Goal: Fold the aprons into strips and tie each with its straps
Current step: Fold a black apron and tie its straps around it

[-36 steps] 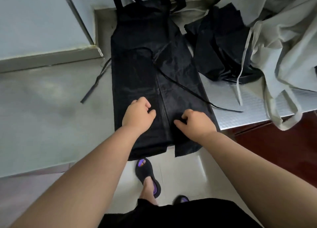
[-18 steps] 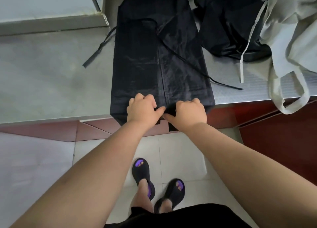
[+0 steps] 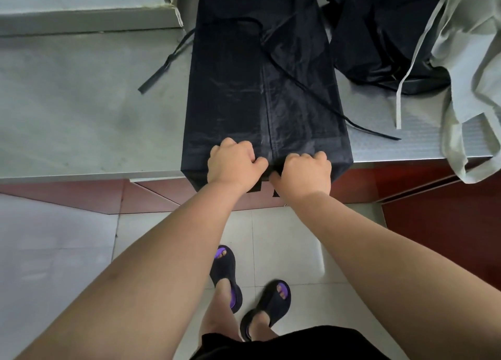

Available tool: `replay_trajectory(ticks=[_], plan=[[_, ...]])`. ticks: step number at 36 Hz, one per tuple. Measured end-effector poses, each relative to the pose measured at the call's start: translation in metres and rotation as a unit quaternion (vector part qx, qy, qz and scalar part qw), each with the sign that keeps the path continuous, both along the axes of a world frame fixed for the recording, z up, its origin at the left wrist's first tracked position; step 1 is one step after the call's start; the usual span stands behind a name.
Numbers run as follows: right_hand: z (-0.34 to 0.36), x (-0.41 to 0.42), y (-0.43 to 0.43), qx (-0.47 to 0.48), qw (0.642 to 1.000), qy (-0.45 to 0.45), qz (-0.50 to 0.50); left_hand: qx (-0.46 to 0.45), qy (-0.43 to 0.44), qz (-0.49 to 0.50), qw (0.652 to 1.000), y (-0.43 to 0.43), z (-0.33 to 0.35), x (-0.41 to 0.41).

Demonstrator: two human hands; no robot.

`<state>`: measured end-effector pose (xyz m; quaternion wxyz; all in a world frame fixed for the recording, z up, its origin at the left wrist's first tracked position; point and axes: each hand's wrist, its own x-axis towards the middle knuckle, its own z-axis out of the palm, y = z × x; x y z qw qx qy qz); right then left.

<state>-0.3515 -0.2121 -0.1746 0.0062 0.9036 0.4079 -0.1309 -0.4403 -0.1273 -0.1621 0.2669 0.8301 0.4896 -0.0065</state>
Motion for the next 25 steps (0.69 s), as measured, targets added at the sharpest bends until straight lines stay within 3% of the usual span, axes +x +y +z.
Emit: replay_trajectory(ticks=[9,16,25], plan=[[0.003,-0.001,-0.005,0.011,1.000,0.025,-0.001,0.002,0.011,-0.016,1.000,0.000,-0.003,-0.001],[0.010,0.012,-0.012,0.136,0.978,0.152,-0.044,0.000,0.010,-0.025,1.000,0.001,-0.002,-0.003],[0.012,0.007,-0.011,0.090,0.987,0.128,0.037,-0.059,0.001,-0.012,0.998,0.007,0.002,-0.001]])
